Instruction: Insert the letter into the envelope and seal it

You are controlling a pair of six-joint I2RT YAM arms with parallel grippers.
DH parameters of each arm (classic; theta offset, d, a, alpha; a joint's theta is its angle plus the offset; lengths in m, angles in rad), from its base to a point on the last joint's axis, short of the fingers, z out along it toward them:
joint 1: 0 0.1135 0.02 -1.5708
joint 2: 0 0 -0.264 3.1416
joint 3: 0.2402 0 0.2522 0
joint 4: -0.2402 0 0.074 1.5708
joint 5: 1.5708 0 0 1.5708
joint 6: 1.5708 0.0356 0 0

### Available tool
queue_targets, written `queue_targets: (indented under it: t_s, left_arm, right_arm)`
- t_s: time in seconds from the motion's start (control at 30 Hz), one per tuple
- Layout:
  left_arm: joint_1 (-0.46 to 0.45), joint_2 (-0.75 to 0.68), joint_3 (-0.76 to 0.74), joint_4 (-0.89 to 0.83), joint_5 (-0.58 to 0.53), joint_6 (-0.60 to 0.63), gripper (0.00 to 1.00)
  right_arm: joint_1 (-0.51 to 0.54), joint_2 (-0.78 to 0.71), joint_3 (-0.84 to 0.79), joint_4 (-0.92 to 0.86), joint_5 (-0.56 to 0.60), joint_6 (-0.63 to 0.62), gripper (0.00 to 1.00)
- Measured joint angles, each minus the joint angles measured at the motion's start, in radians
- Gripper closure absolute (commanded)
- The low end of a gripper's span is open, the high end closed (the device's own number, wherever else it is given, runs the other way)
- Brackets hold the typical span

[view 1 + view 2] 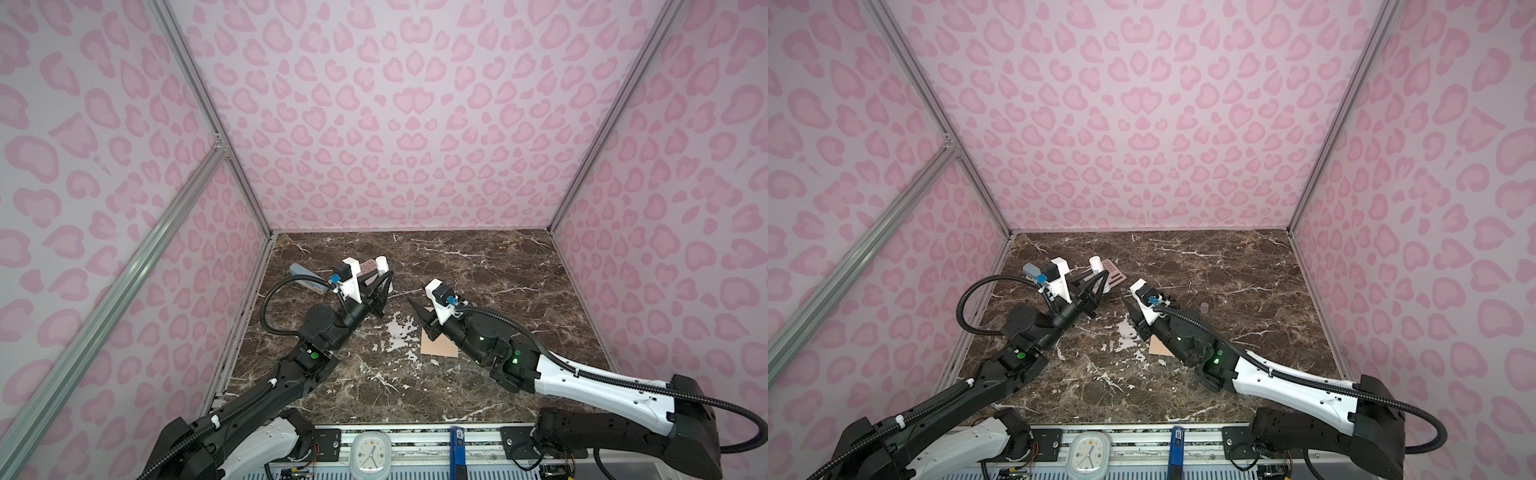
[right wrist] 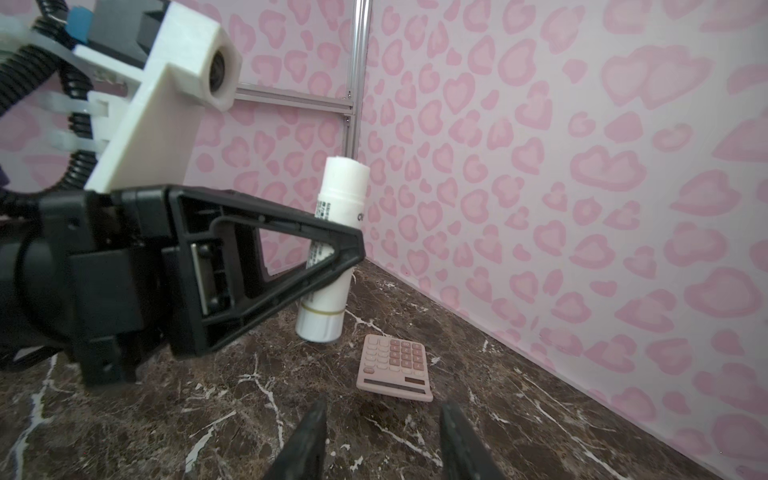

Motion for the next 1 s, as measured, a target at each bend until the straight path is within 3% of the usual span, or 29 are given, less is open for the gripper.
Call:
queue_targets:
  t_s: [0.23,0.43,0.67,1.0]
  left_arm:
    - [0.061,0.019,0.040,0.007,0.232,-0.058,0.96]
    - [0.068,0.099,0.055,0.106,0.454,-0.150,0.96]
    - [0.069,0.151,0.063,0.210,0.560,-0.220,0.96]
    - [0.066,0.172,0.063,0.282,0.596,-0.257,0.96]
  right_arm:
    - [-0.166,0.001,-0.010,0.008,-0.417,0.098,0.55]
    - [-0.226,0.037,-0.005,0.073,-0.662,0.190,0.55]
    - [-0.233,0.072,0.001,0.120,-0.761,0.237,0.57]
    - [-0.233,0.100,0.004,0.179,-0.787,0.280,0.61]
